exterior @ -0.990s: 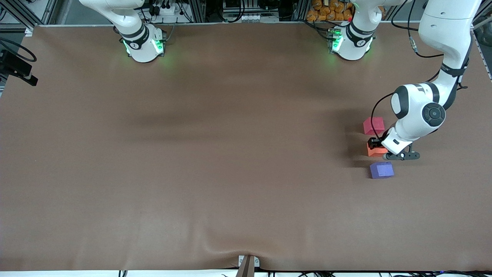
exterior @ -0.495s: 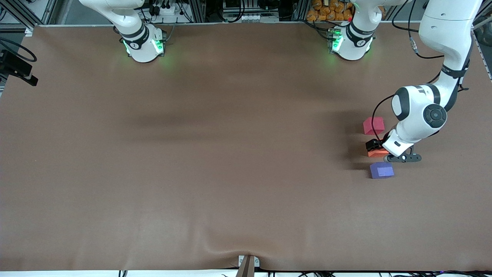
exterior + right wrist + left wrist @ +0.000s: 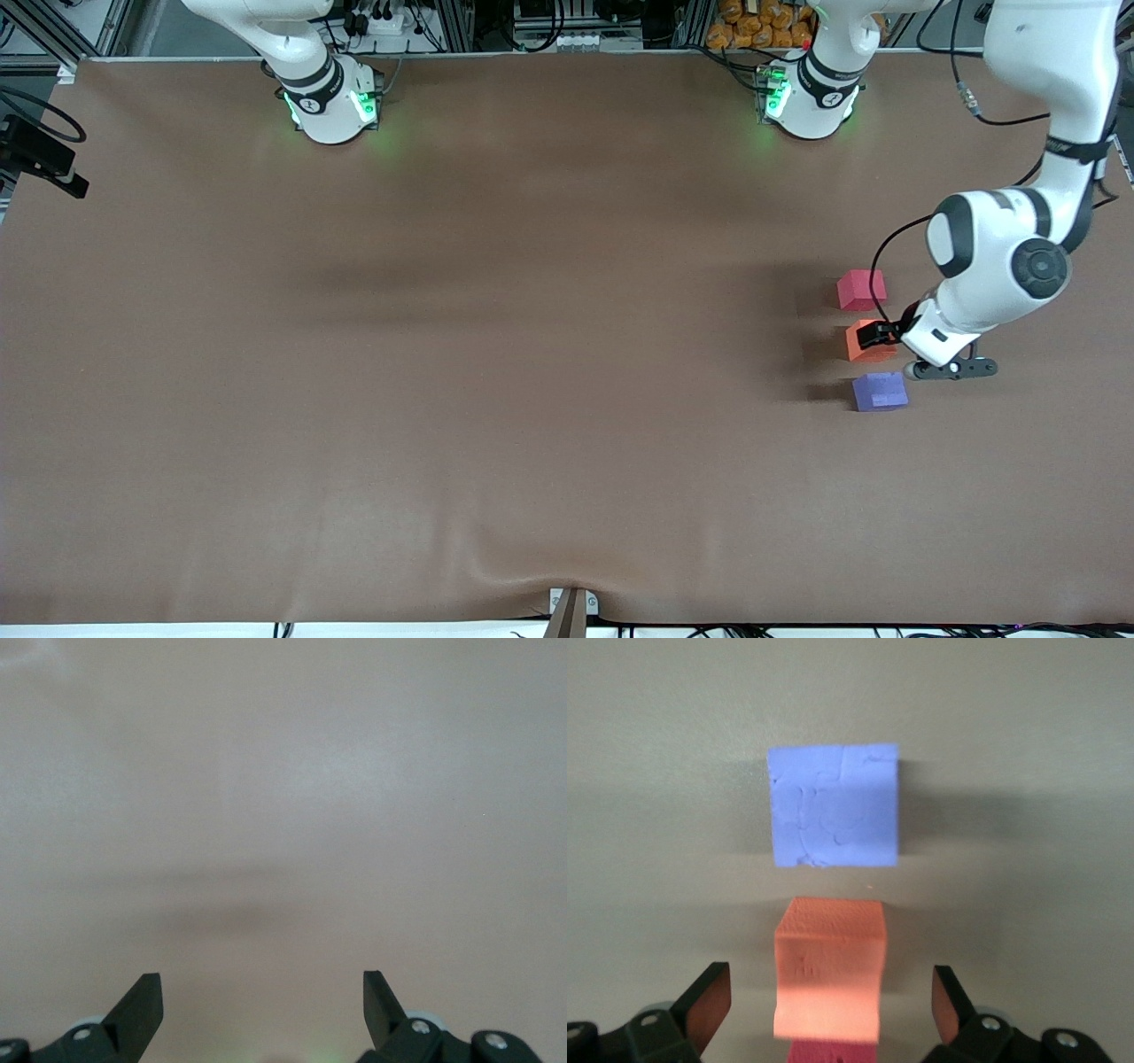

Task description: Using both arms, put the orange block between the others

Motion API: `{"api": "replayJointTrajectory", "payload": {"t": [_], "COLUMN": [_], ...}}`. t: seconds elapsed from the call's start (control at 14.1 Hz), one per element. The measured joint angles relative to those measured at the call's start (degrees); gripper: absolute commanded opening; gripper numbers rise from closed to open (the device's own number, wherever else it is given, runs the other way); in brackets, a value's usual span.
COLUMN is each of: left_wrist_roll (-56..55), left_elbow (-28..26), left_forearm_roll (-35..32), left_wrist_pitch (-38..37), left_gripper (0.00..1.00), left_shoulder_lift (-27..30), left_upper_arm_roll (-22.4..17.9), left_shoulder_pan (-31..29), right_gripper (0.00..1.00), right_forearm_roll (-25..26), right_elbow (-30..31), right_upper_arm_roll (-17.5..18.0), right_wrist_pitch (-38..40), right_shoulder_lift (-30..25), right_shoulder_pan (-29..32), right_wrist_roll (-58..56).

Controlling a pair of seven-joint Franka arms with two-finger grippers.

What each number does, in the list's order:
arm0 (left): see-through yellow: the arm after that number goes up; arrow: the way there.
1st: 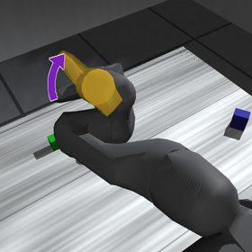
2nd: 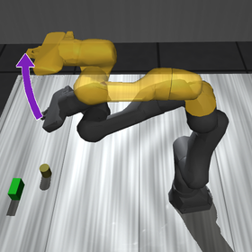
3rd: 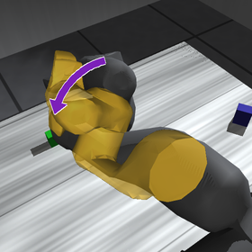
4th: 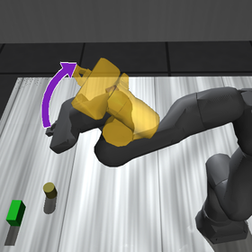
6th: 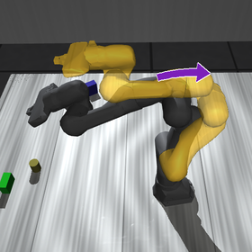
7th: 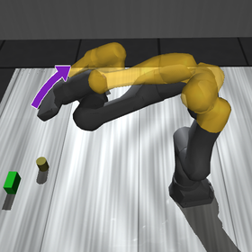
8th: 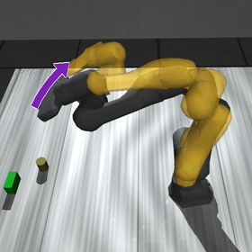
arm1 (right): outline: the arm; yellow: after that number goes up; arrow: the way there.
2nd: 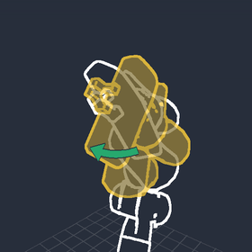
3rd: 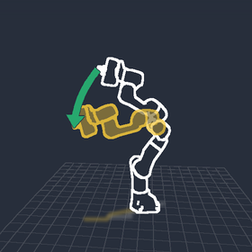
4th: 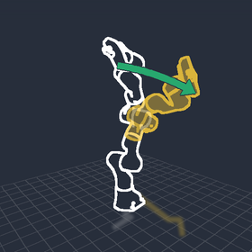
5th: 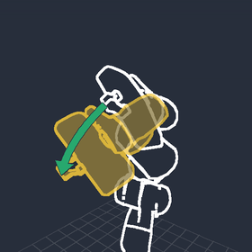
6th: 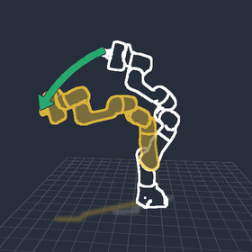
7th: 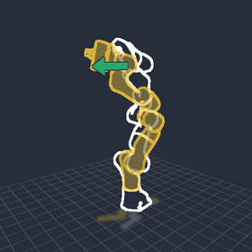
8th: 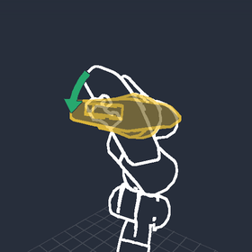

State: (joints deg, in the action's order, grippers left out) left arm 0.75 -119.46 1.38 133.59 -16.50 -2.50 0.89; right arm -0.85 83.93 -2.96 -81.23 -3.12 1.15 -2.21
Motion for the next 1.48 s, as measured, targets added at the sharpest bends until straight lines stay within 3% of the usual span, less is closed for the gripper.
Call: {"api": "replayJointTrajectory", "payload": {"t": [0.42, 0.71, 0.92, 1.13, 1.48], "left_wrist_roll": [-0.1, -1.3, -1.4, -1.7, -2.9], "left_elbow": [10.2, 23.4, 30.4, 32.7, 31.9], "left_forearm_roll": [0.0, 0.0, 0.5, 1.5, 1.6], "left_wrist_pitch": [-18.4, -35.1, -43.6, -46.5, -47.3], "left_gripper": [1.00, 1.00, 1.00, 1.00, 1.00], "left_shoulder_lift": [8.9, 11.5, 11.9, 13.7, 16.6], "left_upper_arm_roll": [0.7, 2.1, 2.2, 2.2, 3.6], "left_shoulder_pan": [0.0, 0.0, -0.1, -0.3, 0.1], "right_gripper": [1.00, 1.00, 1.00, 1.00, 1.00], "right_forearm_roll": [0.0, 0.0, 0.0, 0.0, 0.0], "right_elbow": [0.0, 0.0, 0.0, -0.1, -0.1], "right_upper_arm_roll": [-0.1, -0.1, -0.2, -0.2, -0.2], "right_wrist_pitch": [0.0, 0.0, 0.0, 0.0, 0.0], "right_shoulder_lift": [0.0, 0.0, 0.0, 0.0, 0.0], "right_shoulder_pan": [0.0, 0.0, 0.0, 0.0, 0.0], "right_wrist_roll": [0.0, 0.0, 0.0, 0.0, 0.0]}}
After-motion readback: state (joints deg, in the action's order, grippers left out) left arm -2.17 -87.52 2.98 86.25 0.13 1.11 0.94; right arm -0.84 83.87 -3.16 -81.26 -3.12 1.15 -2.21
